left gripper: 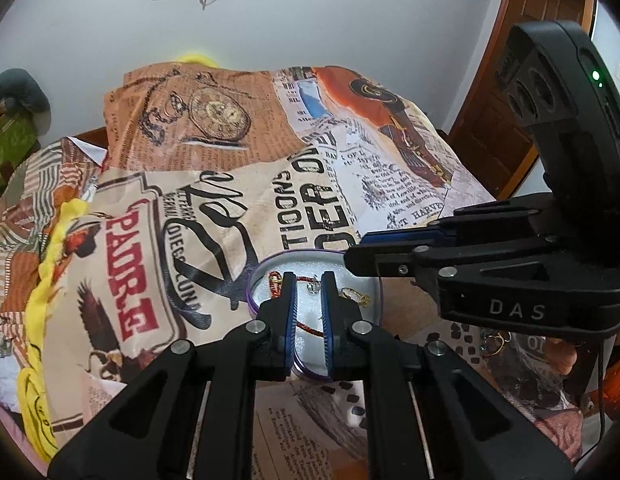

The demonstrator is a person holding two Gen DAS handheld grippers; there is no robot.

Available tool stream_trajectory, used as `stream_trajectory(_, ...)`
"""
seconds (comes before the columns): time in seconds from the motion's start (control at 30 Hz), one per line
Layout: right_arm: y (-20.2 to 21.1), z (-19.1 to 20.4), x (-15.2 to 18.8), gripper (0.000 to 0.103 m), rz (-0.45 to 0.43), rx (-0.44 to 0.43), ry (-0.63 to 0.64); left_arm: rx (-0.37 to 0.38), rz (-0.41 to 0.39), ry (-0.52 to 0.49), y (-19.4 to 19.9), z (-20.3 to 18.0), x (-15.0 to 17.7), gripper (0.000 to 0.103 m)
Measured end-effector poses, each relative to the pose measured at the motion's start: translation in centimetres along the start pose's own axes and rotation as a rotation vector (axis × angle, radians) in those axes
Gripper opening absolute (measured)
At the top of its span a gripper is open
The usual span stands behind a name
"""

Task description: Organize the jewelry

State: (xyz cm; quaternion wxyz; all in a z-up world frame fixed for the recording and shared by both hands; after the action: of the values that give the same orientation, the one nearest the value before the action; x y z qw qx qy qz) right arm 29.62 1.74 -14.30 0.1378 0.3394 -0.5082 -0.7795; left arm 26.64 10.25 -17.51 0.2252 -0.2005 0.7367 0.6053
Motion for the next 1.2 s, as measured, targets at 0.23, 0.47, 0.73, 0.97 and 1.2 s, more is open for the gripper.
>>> stream_trajectory(0.23,2.7,0.7,0.7,0.019,-0.072,0.080,0.022,-0.026,-0.035,-0.016,2.2,-1.0,-0.3,0.017)
stream_trajectory(0.47,7.7,0.5,2.6,0.019,-0.182,0.160,0.020,-0.033,-0.063,-0.044,4.3,-2.9,-0.1,0.032)
stream_trajectory(0.73,11.6,-1.3,6.0,0.032,-0.256,0.238,-0.012,-0.012,-0.059,-0.073,5.3,-5.6,0.7,0.038)
stream_trajectory(0.97,11.9,-3.2,9.2,0.033,-0.225,0.284,-0.030,0.010,-0.005,-0.111,3.6,-8.5,1.8,0.038)
stream_trajectory(1.2,10.2,-4.9,12.4,0.033,-0.150,0.264,-0.044,0.030,0.067,-0.142,0.8,-10.8,3.3,0.038)
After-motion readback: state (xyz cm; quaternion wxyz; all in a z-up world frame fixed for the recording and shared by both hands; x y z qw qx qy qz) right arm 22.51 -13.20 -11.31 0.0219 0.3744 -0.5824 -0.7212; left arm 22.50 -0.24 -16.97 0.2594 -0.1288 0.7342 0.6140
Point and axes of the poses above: each gripper's, at about its wrist camera, not at the fingertips, and y roughly against the way its jaws point, z to its left, x to its underside, the point moved 2 cm from there along -y, roughly the way its jaws point, and after that the axes turned 7 degrees about z, right-handed, at the moved point
